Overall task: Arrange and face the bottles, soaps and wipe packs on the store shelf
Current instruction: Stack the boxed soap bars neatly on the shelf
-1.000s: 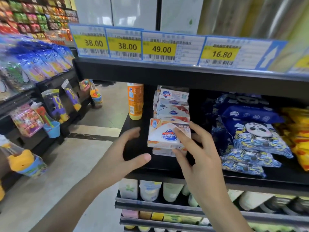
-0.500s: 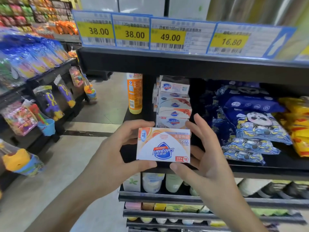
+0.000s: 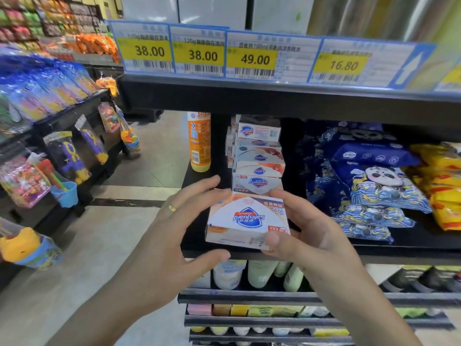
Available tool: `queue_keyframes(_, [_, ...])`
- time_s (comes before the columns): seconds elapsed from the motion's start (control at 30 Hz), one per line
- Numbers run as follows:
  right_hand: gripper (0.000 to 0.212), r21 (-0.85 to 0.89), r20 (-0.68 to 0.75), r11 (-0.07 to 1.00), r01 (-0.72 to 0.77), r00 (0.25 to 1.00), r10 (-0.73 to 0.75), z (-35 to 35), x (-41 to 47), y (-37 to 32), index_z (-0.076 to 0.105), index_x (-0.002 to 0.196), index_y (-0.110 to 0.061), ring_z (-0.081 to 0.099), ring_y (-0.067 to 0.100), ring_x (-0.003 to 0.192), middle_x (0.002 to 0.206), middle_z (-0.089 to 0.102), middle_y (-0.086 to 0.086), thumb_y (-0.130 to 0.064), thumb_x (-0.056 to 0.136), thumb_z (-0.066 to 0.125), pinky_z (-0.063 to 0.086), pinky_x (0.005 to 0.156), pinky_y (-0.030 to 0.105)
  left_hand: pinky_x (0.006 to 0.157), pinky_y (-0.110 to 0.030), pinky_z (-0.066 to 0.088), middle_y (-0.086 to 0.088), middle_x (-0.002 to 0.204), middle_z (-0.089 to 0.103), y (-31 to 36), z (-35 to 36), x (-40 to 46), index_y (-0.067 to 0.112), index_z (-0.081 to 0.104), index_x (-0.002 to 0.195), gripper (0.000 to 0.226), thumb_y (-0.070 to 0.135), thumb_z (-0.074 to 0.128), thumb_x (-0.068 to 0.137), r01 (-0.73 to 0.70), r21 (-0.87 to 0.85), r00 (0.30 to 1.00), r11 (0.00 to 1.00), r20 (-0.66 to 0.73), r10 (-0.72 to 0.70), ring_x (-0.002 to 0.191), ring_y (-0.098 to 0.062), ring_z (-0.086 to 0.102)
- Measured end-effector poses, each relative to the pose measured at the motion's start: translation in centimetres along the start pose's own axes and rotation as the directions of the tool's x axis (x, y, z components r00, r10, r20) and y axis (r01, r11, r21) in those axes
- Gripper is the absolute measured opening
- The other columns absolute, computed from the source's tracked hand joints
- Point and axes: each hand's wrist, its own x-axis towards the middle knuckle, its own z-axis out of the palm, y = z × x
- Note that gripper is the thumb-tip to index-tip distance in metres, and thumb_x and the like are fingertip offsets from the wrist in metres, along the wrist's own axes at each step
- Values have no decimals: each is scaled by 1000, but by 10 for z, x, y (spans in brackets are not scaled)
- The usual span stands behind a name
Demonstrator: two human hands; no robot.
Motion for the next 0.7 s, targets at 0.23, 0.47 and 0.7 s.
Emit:
queue_keyframes(0.23, [70,107,10,978,-176,984,176,7,1,-2,67,131,-17,75,21,99,121,75,9,-33,67,90,62,71,29,104,-19,42,24,133,63,1,-1,3,45,60,127,52,32,79,80,-46,-40,994,998,-98,42,134,-13,53])
queue_keyframes(0.47, [63,-58,-44,986,-157,987,155,9,-2,1,70,123,-37,74,23,105,121,74,0,-62,65,75,61,86,37,89,-10,49,23,117,71,11,0,0,48,66,112,43,29,84,79,128,-284,988,950,-49,-147,120,-4,62])
queue_keyframes(0.7, [77,-202,51,969,144,989,-136,10,-8,5,45,146,-43,55,11,134,144,56,-21,-35,79,82,51,108,36,95,-22,56,17,112,76,14,-2,3,48,68,103,34,37,77,72,278,-443,955,852,31,-295,111,-7,70])
